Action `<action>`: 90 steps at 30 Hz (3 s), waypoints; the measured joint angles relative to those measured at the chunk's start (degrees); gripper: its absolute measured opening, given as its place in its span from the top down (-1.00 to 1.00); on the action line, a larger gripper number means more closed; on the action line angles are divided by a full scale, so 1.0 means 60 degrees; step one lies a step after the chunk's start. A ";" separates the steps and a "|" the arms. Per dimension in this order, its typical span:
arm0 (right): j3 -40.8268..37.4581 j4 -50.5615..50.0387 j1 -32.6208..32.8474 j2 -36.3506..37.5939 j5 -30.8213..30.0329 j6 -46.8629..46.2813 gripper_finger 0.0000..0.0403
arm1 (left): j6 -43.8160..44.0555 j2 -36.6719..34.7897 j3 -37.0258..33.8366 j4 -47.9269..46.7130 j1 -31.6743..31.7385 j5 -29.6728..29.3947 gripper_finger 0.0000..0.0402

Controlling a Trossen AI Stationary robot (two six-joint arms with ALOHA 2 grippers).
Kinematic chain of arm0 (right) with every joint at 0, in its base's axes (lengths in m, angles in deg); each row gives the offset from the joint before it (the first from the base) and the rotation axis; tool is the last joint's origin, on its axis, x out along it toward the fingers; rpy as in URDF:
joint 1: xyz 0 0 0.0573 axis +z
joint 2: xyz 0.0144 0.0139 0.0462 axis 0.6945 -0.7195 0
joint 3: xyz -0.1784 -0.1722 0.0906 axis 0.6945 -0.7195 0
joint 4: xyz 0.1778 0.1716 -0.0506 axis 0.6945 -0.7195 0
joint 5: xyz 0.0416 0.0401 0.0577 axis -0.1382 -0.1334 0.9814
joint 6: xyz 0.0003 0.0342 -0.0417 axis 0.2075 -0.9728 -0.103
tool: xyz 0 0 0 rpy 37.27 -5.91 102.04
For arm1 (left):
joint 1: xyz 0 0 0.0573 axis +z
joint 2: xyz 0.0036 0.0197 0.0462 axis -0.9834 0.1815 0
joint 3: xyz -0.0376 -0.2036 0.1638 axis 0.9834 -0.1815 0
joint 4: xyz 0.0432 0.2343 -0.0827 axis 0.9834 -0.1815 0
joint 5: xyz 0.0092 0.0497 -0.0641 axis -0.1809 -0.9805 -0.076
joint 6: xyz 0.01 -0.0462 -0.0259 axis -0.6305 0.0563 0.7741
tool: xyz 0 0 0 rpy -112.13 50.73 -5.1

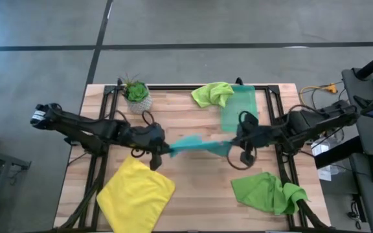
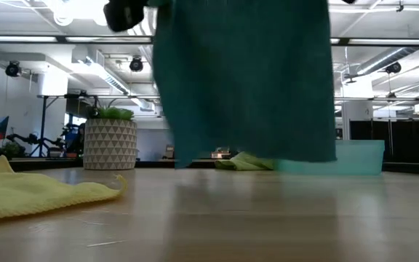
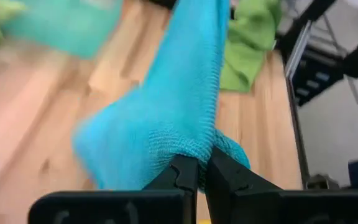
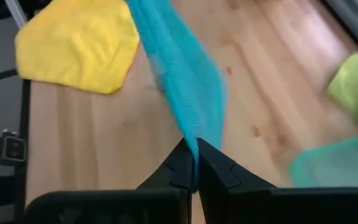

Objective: Fold microfiber towels
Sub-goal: Fold the blue towel

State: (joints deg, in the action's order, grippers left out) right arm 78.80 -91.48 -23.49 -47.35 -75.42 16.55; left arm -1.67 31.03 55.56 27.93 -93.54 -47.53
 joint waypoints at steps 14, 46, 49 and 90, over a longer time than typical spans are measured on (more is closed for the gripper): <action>-0.1319 0.1762 -0.1608 0.0385 -0.0818 0.1335 0.96 | -0.3280 -0.0077 -0.0036 0.0047 0.2141 0.0009 1.00; -0.2411 0.1601 0.0946 0.0284 0.1641 -0.3876 0.96 | 0.1028 0.0134 -0.2190 0.2510 0.0859 0.4421 1.00; -0.3647 0.2499 0.0310 0.0281 0.1786 -0.3466 0.96 | 0.0432 0.0363 -0.3134 0.3148 0.1154 0.3799 1.00; -0.4680 0.4295 -0.3917 -0.1568 0.1002 -0.1170 0.53 | -0.1137 0.1838 -0.4119 0.4941 0.4512 0.3586 -0.35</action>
State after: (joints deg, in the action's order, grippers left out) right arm 50.72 -65.71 -46.99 -56.76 -69.41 9.53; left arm -8.50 42.06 30.85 57.57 -66.47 -26.01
